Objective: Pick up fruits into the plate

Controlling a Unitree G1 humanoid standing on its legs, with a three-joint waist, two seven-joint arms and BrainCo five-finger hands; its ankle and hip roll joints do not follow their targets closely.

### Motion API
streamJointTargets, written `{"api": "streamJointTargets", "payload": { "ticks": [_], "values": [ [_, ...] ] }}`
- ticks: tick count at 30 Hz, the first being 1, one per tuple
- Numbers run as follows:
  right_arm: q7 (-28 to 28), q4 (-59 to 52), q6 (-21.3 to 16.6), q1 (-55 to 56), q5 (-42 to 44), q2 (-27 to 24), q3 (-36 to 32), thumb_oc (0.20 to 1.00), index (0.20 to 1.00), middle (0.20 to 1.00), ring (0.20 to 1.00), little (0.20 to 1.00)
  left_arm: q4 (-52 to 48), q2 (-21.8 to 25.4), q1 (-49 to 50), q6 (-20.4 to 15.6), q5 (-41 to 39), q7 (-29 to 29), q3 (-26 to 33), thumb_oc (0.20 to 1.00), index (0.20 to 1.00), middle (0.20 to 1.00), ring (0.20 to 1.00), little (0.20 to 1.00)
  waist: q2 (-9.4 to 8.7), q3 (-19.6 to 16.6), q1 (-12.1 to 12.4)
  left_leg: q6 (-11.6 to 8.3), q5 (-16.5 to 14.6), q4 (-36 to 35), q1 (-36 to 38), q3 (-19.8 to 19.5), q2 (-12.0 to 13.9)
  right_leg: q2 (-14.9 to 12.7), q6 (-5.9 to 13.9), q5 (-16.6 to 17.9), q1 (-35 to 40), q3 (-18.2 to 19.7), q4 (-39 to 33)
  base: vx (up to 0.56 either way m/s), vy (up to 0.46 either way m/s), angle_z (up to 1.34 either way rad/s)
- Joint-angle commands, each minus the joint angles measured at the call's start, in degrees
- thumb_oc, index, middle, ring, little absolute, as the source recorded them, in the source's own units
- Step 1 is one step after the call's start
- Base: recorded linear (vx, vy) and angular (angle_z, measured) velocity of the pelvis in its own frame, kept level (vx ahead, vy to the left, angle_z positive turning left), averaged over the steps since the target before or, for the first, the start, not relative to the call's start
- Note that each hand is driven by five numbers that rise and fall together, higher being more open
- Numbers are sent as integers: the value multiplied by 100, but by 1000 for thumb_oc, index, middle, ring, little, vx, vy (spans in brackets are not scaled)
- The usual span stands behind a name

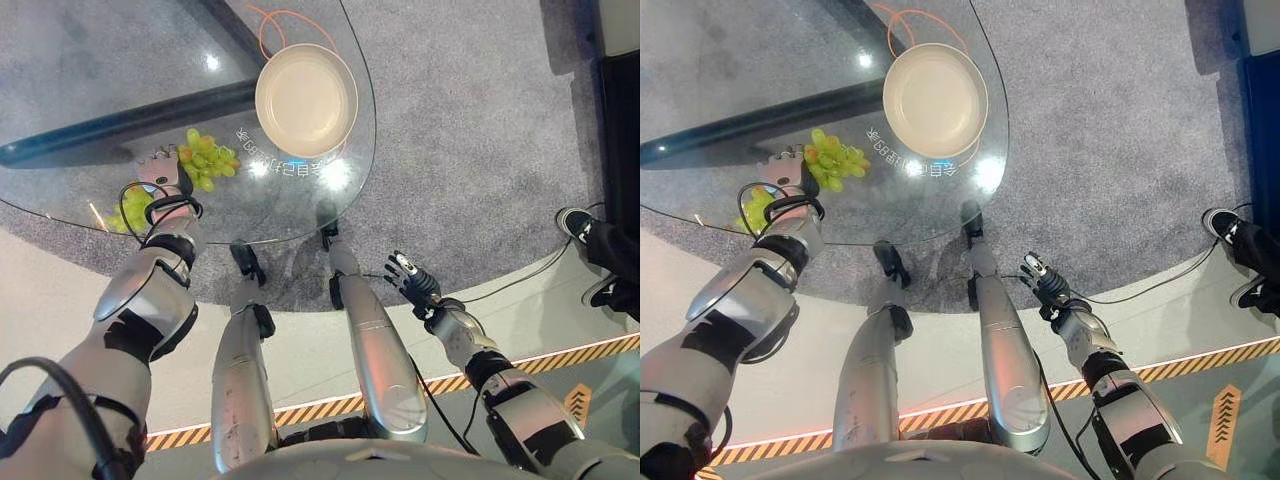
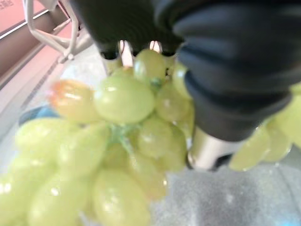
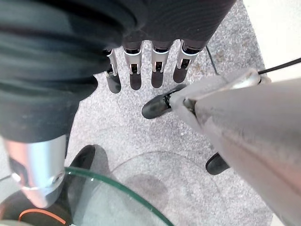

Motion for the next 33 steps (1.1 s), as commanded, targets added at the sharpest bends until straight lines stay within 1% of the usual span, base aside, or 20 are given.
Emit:
{"api": "streamJointTargets", "payload": {
  "ticks": [1, 6, 8, 9, 10, 14, 15, 16, 19, 21, 22, 23, 25, 26, 27, 28, 31, 32, 33],
  "values": [
    [107, -254, -74, 314, 150, 25, 111, 1000, 1000, 1000, 1000, 1000, 298, 42, 185, 37, 187, -66, 127, 200, 200, 200, 200, 200, 44, 43, -10, 67, -417, 365, -311, -376, -291, 567, -69, -839, -147, 52, 841, 0, 0, 0],
    [113, -225, -93, 309, 148, 29, 117, 1000, 1000, 1000, 1000, 1000, 309, 54, 201, -68, 65, -33, 152, 200, 200, 200, 200, 200, 40, 43, 12, 74, -425, 348, -246, -381, -291, 565, -68, -849, -86, 48, 840, 0, 0, 0],
    [141, -186, -108, 307, 135, 25, 111, 1000, 1000, 1000, 1000, 1000, 303, 65, 216, -226, -41, 0, 184, 200, 200, 200, 200, 200, 38, 43, 34, 80, -429, 340, -193, -400, -295, 565, -68, -855, -32, 47, 845, 0, 0, 0],
    [146, -182, -110, 306, 127, 25, 109, 1000, 1000, 1000, 1000, 1000, 303, 67, 219, -250, -60, 5, 188, 200, 200, 200, 200, 200, 39, 43, 36, 80, -428, 338, -187, -403, -296, 566, -68, -856, -25, 48, 844, 0, 0, 0],
    [132, -191, -109, 304, 104, 22, 121, 1000, 1000, 1000, 1000, 1000, 284, 67, 244, -416, -274, 56, 227, 200, 200, 200, 200, 200, 45, 43, 54, 87, -421, 307, -126, -413, -296, 575, -72, -869, 28, 58, 848, 0, 0, 0],
    [71, -263, -94, 309, 74, 24, 137, 1000, 1000, 1000, 1000, 1000, 204, 62, 279, -789, -780, 124, 323, 200, 200, 200, 200, 200, 75, 43, 93, 105, -414, 238, 44, -431, -299, 587, -75, -923, 173, 74, 864, -3, 23, 1],
    [66, -269, -95, 323, 38, 22, 116, 1000, 1000, 1000, 1000, 1000, 120, 70, 325, -1045, -1092, 105, 424, 200, 200, 200, 200, 200, 118, 43, 121, 109, -412, 170, 201, -440, -294, 580, -69, -959, 301, 86, 862, 1, 56, 2],
    [69, -275, -101, 329, 20, 23, 111, 1000, 1000, 1000, 1000, 1000, 98, 76, 337, -1111, -1147, 113, 453, 200, 200, 200, 200, 200, 128, 43, 128, 111, -411, 154, 237, -439, -291, 578, -67, -969, 331, 87, 863, 7, 56, 2],
    [46, -290, -86, 333, -44, 36, 47, 1000, 1000, 1000, 1000, 1000, -125, 155, 407, -1467, -1470, -49, 657, 200, 200, 200, 200, 200, 222, 43, 185, 124, -399, -22, 620, -430, -284, 548, -44, -1025, 673, 74, 789, 10, 55, 0],
    [59, -282, -100, 332, -69, 38, 31, 1000, 1000, 1000, 1000, 1000, -166, 171, 435, -1570, -1575, -97, 696, 200, 200, 200, 200, 200, 242, 43, 196, 127, -402, -47, 700, -430, -284, 540, -38, -1037, 747, 74, 775, 16, 48, 1],
    [68, -305, -115, 368, -84, 28, 3, 1000, 1000, 1000, 1000, 1000, -309, 213, 519, -1766, -1788, -189, 815, 200, 200, 200, 200, 200, 286, 43, 218, 132, -417, -92, 886, -430, -285, 512, -28, -1063, 924, 72, 741, 30, 71, 2],
    [50, -328, -121, 384, -127, 34, -14, 1000, 1000, 1000, 1000, 1000, -400, 233, 598, -1886, -1867, -234, 886, 200, 200, 200, 200, 200, 312, 43, 232, 130, -426, -127, 1006, -432, -289, 492, -20, -1072, 1037, 63, 711, 30, 62, 2],
    [40, -332, -116, 379, -135, 36, -26, 1000, 1000, 1000, 1000, 1000, -437, 248, 613, -1921, -1881, -258, 915, 200, 200, 200, 200, 200, 322, 43, 240, 128, -412, -141, 1033, -432, -289, 486, -20, -1050, 1068, 58, 685, 19, 47, 0],
    [43, -406, -135, 448, -195, 34, -103, 1000, 1000, 1000, 1000, 1000, -781, 312, 851, -2212, -2118, -411, 1100, 200, 200, 200, 200, 200, 387, 43, 288, 128, -446, -236, 1350, -447, -303, 420, 1, -1074, 1380, 18, 597, 46, 77, 1],
    [30, -429, -135, 481, -215, 35, -118, 1000, 1000, 1000, 1000, 1000, -879, 324, 919, -2237, -2137, -442, 1135, 200, 200, 200, 200, 200, 404, 43, 296, 131, -469, -249, 1433, -448, -310, 407, 7, -1106, 1461, 6, 597, 79, 120, 2],
    [26, -514, -168, 580, -302, 34, -176, 1000, 1000, 1000, 1000, 1000, -1250, 369, 1149, -2346, -2328, -575, 1252, 200, 200, 200, 200, 200, 464, -25, 335, 135, -485, -330, 1632, -459, -328, 366, 18, -1131, 1662, -21, 537, 48, 67, 3],
    [0, -646, -205, 722, -375, 27, -226, 1000, 1000, 1000, 1000, 1000, -1685, 435, 1439, -2528, -2639, -802, 1400, 200, 200, 200, 200, 200, 534, -188, 391, 138, -500, -429, 1813, -456, -342, 314, 25, -1140, 1875, -60, 419, 52, 58, 3],
    [5, -658, -214, 742, -394, 25, -232, 1000, 1000, 1000, 1000, 1000, -1750, 437, 1478, -2530, -2667, -820, 1419, 200, 200, 200, 200, 200, 540, -203, 395, 137, -502, -440, 1843, -458, -342, 306, 27, -1142, 1907, -67, 408, 60, 62, 3],
    [29, -749, -264, 856, -427, 6, -273, 1000, 1000, 1000, 1000, 1000, -2067, 452, 1679, -2614, -2811, -988, 1525, 200, 200, 200, 200, 200, 578, -279, 422, 140, -537, -500, 2021, -467, -350, 261, 36, -1189, 2096, -106, 363, 56, 52, 6]
  ]
}}
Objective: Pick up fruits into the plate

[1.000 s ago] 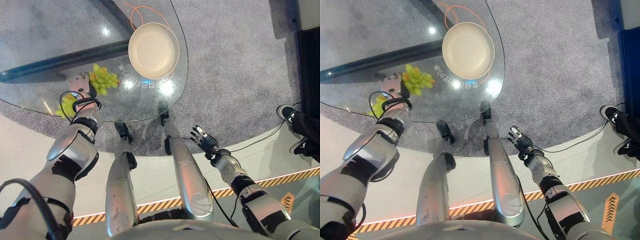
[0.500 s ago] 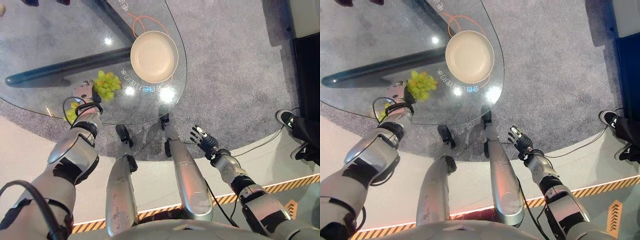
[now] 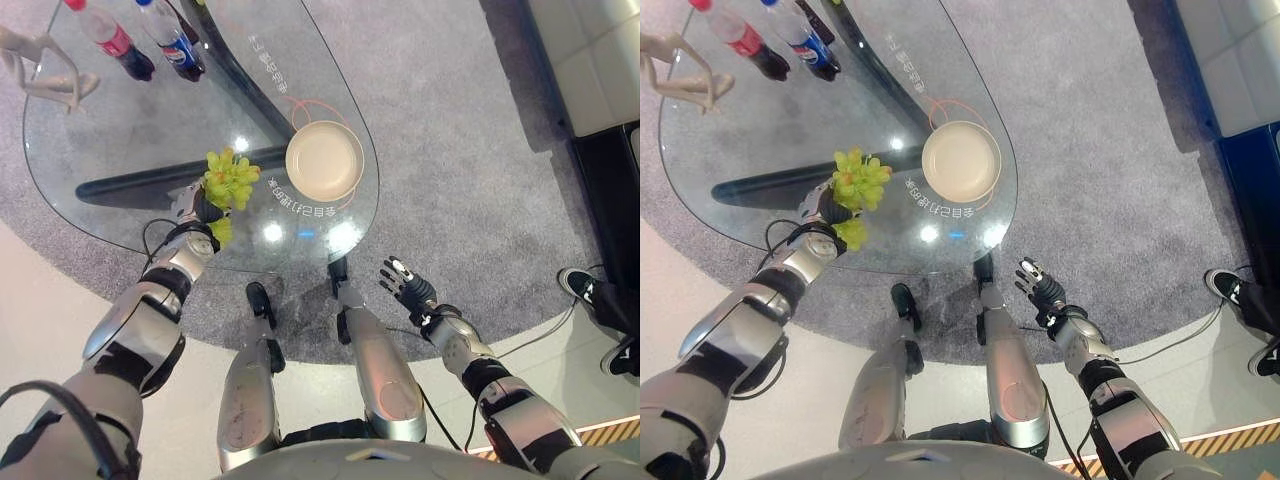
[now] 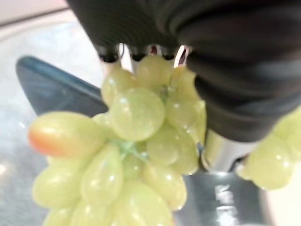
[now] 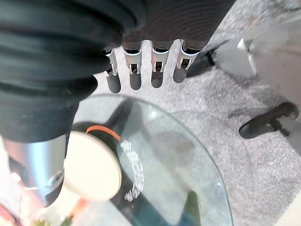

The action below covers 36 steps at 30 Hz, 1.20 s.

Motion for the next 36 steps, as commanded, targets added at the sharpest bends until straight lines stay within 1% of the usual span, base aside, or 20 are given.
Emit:
{"api": "streamJointTargets", "payload": {
  "ticks": [1, 3, 4, 5, 7, 8, 9, 10, 11, 12, 13, 14, 16, 17, 18, 21, 24, 27, 31, 36],
  "values": [
    [8, -337, -260, 452, -190, -62, -247, 1000, 1000, 1000, 1000, 1000, -427, 95, 226, -425, -477, -251, 509, 200, 200, 200, 200, 200, 529, -332, -9, 109, -703, 348, -192, -402, -257, 271, 69, -1185, 56, 4, 765, 73, 59, 14],
    [9, -431, -292, 537, -237, -53, -273, 1000, 1000, 1000, 1000, 1000, -640, 88, 397, -516, -604, -404, 583, 200, 200, 200, 200, 200, 544, -413, 18, 116, -713, 301, -70, -412, -272, 246, 76, -1191, 192, -17, 712, 52, 31, 17],
    [16, -616, -315, 648, -321, -64, -309, 1000, 1000, 1000, 1000, 1000, -961, 86, 610, -552, -713, -594, 701, 200, 200, 200, 200, 200, 552, -522, 63, 127, -732, 253, 83, -421, -293, 213, 85, -1204, 391, -54, 634, 61, 30, 8],
    [2, -726, -368, 712, -476, -57, -315, 1000, 1000, 1000, 1000, 1000, -1141, 65, 745, -625, -792, -710, 742, 200, 200, 200, 200, 200, 555, -590, 84, 133, -744, 220, 182, -426, -304, 194, 99, -1206, 506, -69, 586, 98, 27, 6],
    [-7, -1033, -477, 838, -886, -108, -271, 1000, 1000, 1000, 1000, 1000, -1596, 53, 1026, -612, -929, -953, 868, 200, 200, 200, 200, 200, 543, -730, 141, 152, -770, 154, 389, -453, -333, 154, 122, -1210, 762, -100, 482, 71, 9, 9],
    [-56, -1157, -433, 860, -921, -125, -250, 1000, 1000, 1000, 1000, 1000, -1716, 64, 1093, -610, -977, -1018, 883, 200, 200, 200, 200, 200, 536, -775, 156, 153, -774, 136, 442, -458, -342, 144, 131, -1207, 838, -109, 444, 70, -11, 15],
    [36, -1513, -411, 958, -1181, -175, -190, 1000, 1000, 1000, 1000, 1000, -2106, 123, 1326, -626, -1246, -1332, 963, 200, 200, 200, 200, 200, 514, -894, 205, 158, -789, 79, 597, -479, -357, 114, 156, -1197, 1029, -139, 347, 70, -12, 13],
    [32, -1588, -376, 980, -1198, -187, -179, 1000, 1000, 1000, 1000, 1000, -2201, 131, 1380, -590, -1274, -1373, 980, 200, 200, 200, 200, 200, 508, -918, 212, 162, -794, 73, 628, -487, -362, 107, 161, -1197, 1072, -144, 332, 143, -42, 12],
    [110, -2030, -172, 1075, -1357, -258, -167, 1000, 1000, 1000, 1000, 1000, -2684, 155, 1700, -551, -1493, -1810, 1059, 200, 200, 200, 200, 200, 472, -1114, 278, 178, -829, 56, 788, -525, -383, 67, 191, -1194, 1285, -181, 252, 151, -45, 9],
    [260, -2217, -87, 1123, -1454, -310, -173, 1000, 1000, 1000, 1000, 1000, -2914, 160, 1862, -540, -1598, -2065, 1126, 200, 200, 200, 200, 200, 455, -1225, 312, 188, -850, 43, 876, -538, -386, 44, 208, -1193, 1397, -210, 211, 149, -45, 8],
    [288, -2241, -76, 1133, -1469, -317, -172, 1000, 1000, 1000, 1000, 1000, -2945, 161, 1887, -533, -1610, -2102, 1135, 200, 200, 200, 200, 200, 453, -1239, 314, 189, -853, 39, 894, -540, -386, 40, 210, -1193, 1419, -216, 203, 118, -31, 11],
    [496, -2423, 33, 1183, -1497, -370, -196, 1000, 1000, 1000, 1000, 1000, -3165, 155, 2035, -527, -1733, -2471, 1174, 200, 200, 200, 200, 200, 437, -1365, 355, 202, -876, 22, 987, -556, -397, 16, 227, -1193, 1543, -250, 151, 129, -21, 11],
    [854, -2752, 368, 1243, -1594, -470, -259, 1000, 1000, 1000, 1000, 1000, -3623, 149, 2325, -331, -1924, -2998, 1256, 200, 200, 200, 200, 200, 425, -1604, 427, 219, -908, -27, 1183, -572, -407, -20, 258, -1180, 1776, -313, 38, 165, -18, 6],
    [863, -2784, 405, 1252, -1597, -478, -261, 1000, 1000, 1000, 1000, 1000, -3659, 149, 2350, -308, -1933, -3034, 1260, 200, 200, 200, 200, 200, 425, -1625, 431, 221, -910, -35, 1206, -572, -408, -24, 261, -1178, 1804, -320, 23, 189, -10, 2],
    [1115, -2969, 623, 1284, -1676, -553, -288, 1000, 1000, 1000, 1000, 1000, -3907, 138, 2507, -202, -2096, -3431, 1277, 200, 200, 200, 200, 200, 420, -1811, 483, 234, -931, -85, 1352, -570, -418, -49, 285, -1156, 1967, -369, -69, 173, -4, 5],
    [1666, -3229, 1027, 1217, -1749, -778, -255, 1000, 1000, 1000, 1000, 1000, -4231, 179, 2669, 6, -2477, -4172, 1273, 200, 200, 200, 200, 200, 413, -2075, 581, 245, -974, -201, 1651, -580, -438, -98, 334, -1121, 2319, -470, -272, 171, 1, 5],
    [1976, -3438, 1269, 1152, -1706, -962, -178, 1000, 1000, 1000, 1000, 1000, -4466, 205, 2692, 179, -2704, -4479, 1181, 200, 200, 200, 200, 200, 411, -2216, 634, 247, -1005, -279, 1825, -575, -447, -121, 364, -1102, 2522, -551, -407, 90, 5, 15],
    [2367, -3762, 1634, 1031, -1559, -1131, -41, 1000, 1000, 1000, 1000, 1000, -4794, 231, 2666, 402, -3137, -4881, 1043, 200, 200, 200, 200, 200, 414, -2365, 696, 263, -1049, -366, 2022, -592, -465, -140, 384, -1092, 2743, -644, -540, 71, 9, 15],
    [2489, -4031, 1903, 935, -1410, -1179, 125, 1000, 1000, 1000, 1000, 1000, -5150, 239, 2611, 619, -3506, -5156, 918, 200, 200, 200, 200, 200, 413, -2460, 752, 272, -1090, -394, 2129, -588, -468, -164, 397, -1096, 2890, -731, -614, 32, 3, 12],
    [2606, -4136, 2108, 840, -1342, -1042, 375, 1000, 1000, 1000, 1000, 1000, -5498, 72, 2529, 678, -3829, -5379, 755, 200, 200, 200, 200, 200, 430, -2552, 799, 284, -1123, -425, 2224, -592, -474, -171, 393, -1115, 3008, -814, -661, 20, 12, 8]
  ]
}}
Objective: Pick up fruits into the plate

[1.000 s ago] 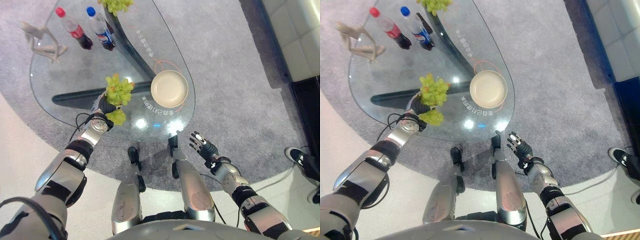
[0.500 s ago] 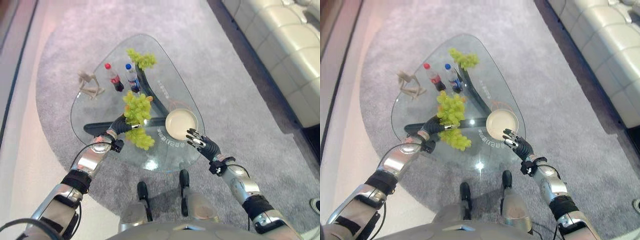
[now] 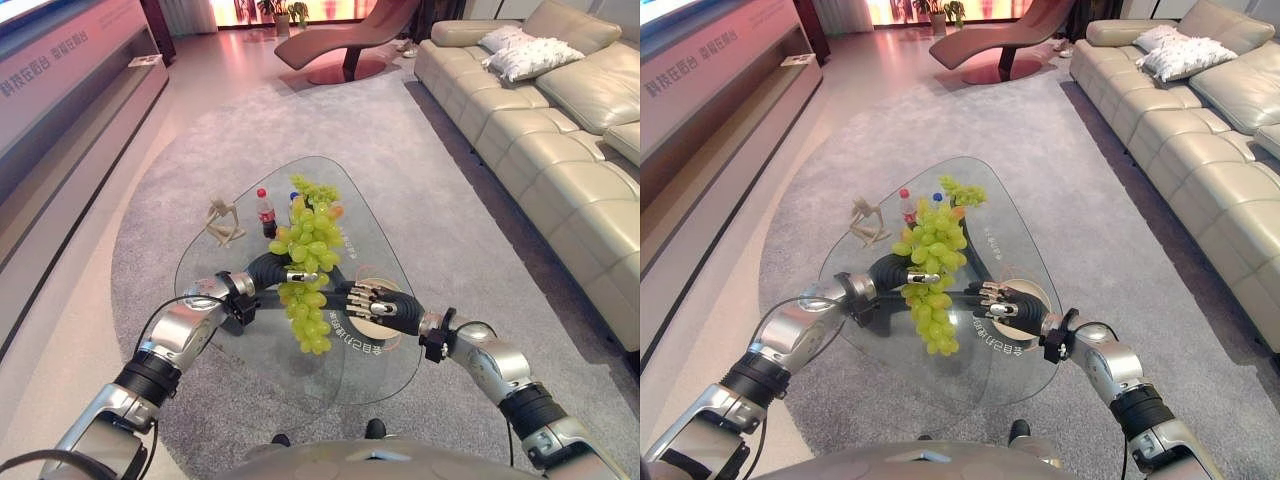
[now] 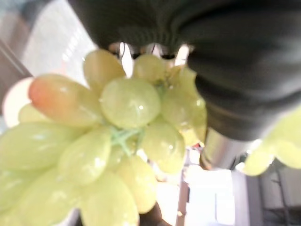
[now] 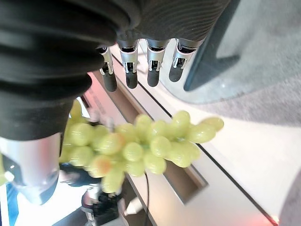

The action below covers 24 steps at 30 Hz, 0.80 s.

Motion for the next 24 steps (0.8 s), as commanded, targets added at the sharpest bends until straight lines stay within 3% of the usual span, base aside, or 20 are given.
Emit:
{"api": "streamJointTargets", "payload": {
  "ticks": [1, 9, 24],
  "values": [
    [228, -271, -61, -300, 316, 79, 135, 1000, 1000, 1000, 1000, 1000, -223, -103, -441, -180, -564, -173, -139, 200, 200, 200, 200, 200, -39, -210, 68, 264, -907, 128, 205, 30, -473, -76, 200, -758, 454, -47, 144, 0, 0, 0],
    [286, -354, 154, -325, 318, 284, 470, 1000, 1000, 1000, 1000, 1000, -469, -325, -451, -107, -704, -171, -317, 200, 200, 200, 200, 200, -30, -243, 86, 295, -930, 100, 273, 17, -488, -59, 184, -769, 518, -37, 119, 7, 3, 4],
    [799, -957, 938, -9, 1526, 560, 828, 1000, 1000, 1000, 1000, 1000, -689, -479, -208, -138, -730, -261, -437, 200, 200, 200, 200, 200, -24, -238, 73, 305, -928, 65, 308, 44, -480, -51, 198, -754, 528, 13, 80, 0, 0, 0]
  ]
}}
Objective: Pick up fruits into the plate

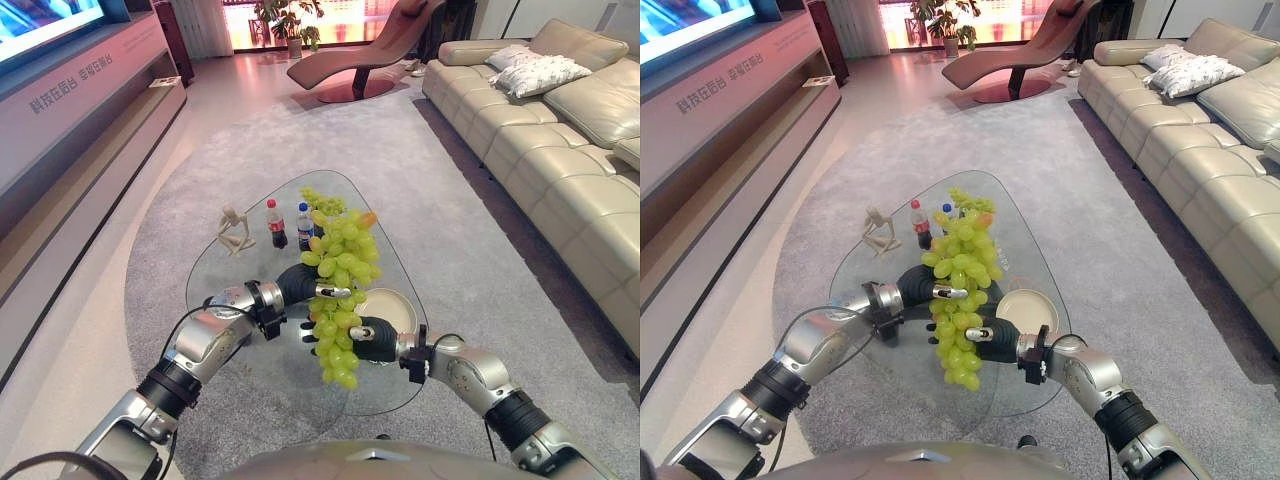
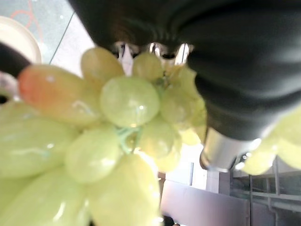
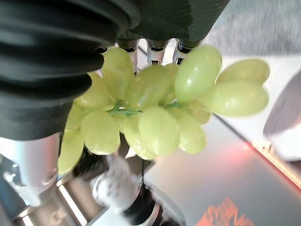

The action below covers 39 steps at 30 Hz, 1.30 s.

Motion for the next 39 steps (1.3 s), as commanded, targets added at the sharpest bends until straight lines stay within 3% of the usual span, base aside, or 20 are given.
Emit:
{"api": "streamJointTargets", "payload": {
  "ticks": [1, 10, 11, 12, 13, 20, 21, 22, 23, 24, 25, 26, 28, 29, 37, 38, 39],
  "values": [
    [366, -366, -21, -122, 613, 375, 29, 1000, 1000, 1000, 1000, 1000, -233, -33, -363, -342, -376, -130, -70, 200, 200, 200, 200, 200, -136, -53, 28, 259, -964, 65, 305, 115, -475, -49, 176, -764, 486, 91, 80, 0, 0, 0],
    [406, -816, 233, -9, 1298, 491, 231, 1000, 1000, 1000, 1000, 1000, -314, -44, -264, -336, -335, -87, -58, 200, 200, 200, 200, 200, -133, -32, 38, 263, -954, 56, 304, 117, -464, -39, 180, -759, 474, 120, 68, 0, 0, 0],
    [403, -835, 239, -19, 1362, 510, 244, 900, 900, 900, 900, 900, -320, -46, -264, -331, -330, -73, -65, 200, 200, 200, 200, 200, -134, -26, 40, 264, -955, 60, 306, 114, -464, -39, 181, -760, 478, 122, 68, 0, 0, 0],
    [373, -846, 193, -11, 1397, 527, 257, 442, 442, 442, 442, 442, -320, -51, -253, -329, -331, -73, -62, 200, 200, 200, 200, 200, -133, -20, 43, 265, -953, 57, 308, 105, -465, -36, 178, -759, 479, 124, 69, 0, 0, 0],
    [358, -855, 182, -10, 1423, 530, 256, 200, 200, 200, 200, 200, -320, -50, -247, -327, -333, -70, -58, 200, 200, 200, 200, 200, -133, -18, 45, 265, -953, 56, 309, 101, -465, -35, 177, -760, 481, 124, 68, 0, 0, 0],
    [295, -863, 246, -10, 1442, 551, 206, 200, 200, 200, 200, 200, -299, -90, -235, -296, -301, -71, -7, 200, 200, 200, 200, 200, -138, -15, 50, 273, -955, 45, 319, 83, -468, -28, 173, -760, 489, 124, 58, 0, 0, 0],
    [298, -859, 274, 0, 1453, 537, 199, 235, 235, 235, 235, 235, -300, -87, -227, -304, -315, -75, 4, 200, 200, 200, 200, 200, -140, -15, 52, 271, -955, 45, 319, 84, -465, -30, 174, -760, 488, 121, 58, 0, 0, 0],
    [290, -852, 269, 5, 1441, 533, 199, 391, 391, 391, 391, 391, -307, -87, -221, -315, -328, -72, 11, 200, 200, 200, 200, 200, -140, -14, 52, 268, -956, 45, 318, 84, -462, -31, 176, -758, 485, 119, 58, 0, 0, 0],
    [265, -832, 249, 26, 1411, 542, 198, 373, 373, 373, 373, 373, -326, -96, -209, -307, -338, -68, 33, 200, 200, 200, 200, 200, -140, -20, 55, 263, -955, 45, 317, 87, -457, -32, 178, -757, 483, 118, 58, 0, 0, 0],
    [243, -815, 246, 28, 1432, 535, 190, 250, 250, 250, 250, 250, -333, -104, -201, -317, -343, -63, 38, 200, 200, 200, 200, 200, -140, -19, 54, 261, -955, 45, 317, 91, -453, -33, 177, -756, 481, 114, 58, 0, 0, 0],
    [243, -801, 247, 34, 1438, 536, 181, 200, 200, 200, 200, 200, -341, -113, -193, -318, -338, -60, 44, 200, 200, 200, 200, 200, -138, -18, 52, 261, -955, 45, 318, 91, -452, -32, 175, -756, 480, 114, 58, 0, 0, 0],
    [266, -776, 259, 43, 1441, 539, 162, 216, 216, 216, 216, 216, -349, -121, -185, -312, -325, -58, 59, 200, 200, 200, 200, 200, -137, -16, 52, 263, -954, 45, 320, 93, -452, -29, 172, -755, 481, 115, 58, 0, 0, 0],
    [264, -773, 265, 61, 1449, 550, 161, 548, 548, 548, 548, 548, -357, -127, -171, -311, -316, -56, 67, 200, 200, 200, 200, 200, -135, -12, 54, 260, -953, 45, 321, 91, -451, -28, 173, -753, 481, 115, 58, 0, 0, 0],
    [268, -770, 274, 67, 1462, 548, 157, 1000, 1000, 1000, 1000, 1000, -354, -131, -171, -310, -312, -49, 62, 200, 200, 200, 200, 200, -136, -10, 54, 259, -954, 45, 317, 91, -447, -29, 174, -757, 479, 116, 58, 0, 0, 0],
    [259, -817, 294, 82, 1515, 533, 160, 1000, 1000, 1000, 1000, 1000, -394, -113, -140, -322, -320, -27, 83, 200, 200, 200, 200, 200, -134, 13, 62, 253, -947, 45, 314, 84, -439, -34, 181, -748, 473, 109, 58, 0, 0, 0],
    [263, -824, 297, 90, 1498, 536, 148, 730, 730, 730, 730, 730, -397, -120, -133, -321, -297, -27, 93, 200, 200, 200, 200, 200, -137, 10, 63, 252, -946, 45, 313, 81, -439, -34, 182, -749, 475, 112, 58, 0, 0, 0],
    [240, -835, 283, 93, 1502, 528, 143, 407, 407, 407, 407, 407, -406, -117, -128, -315, -294, -38, 107, 200, 200, 200, 200, 200, -140, 15, 65, 250, -944, 45, 314, 79, -437, -35, 182, -746, 474, 107, 58, 0, 0, 0]
  ]
}}
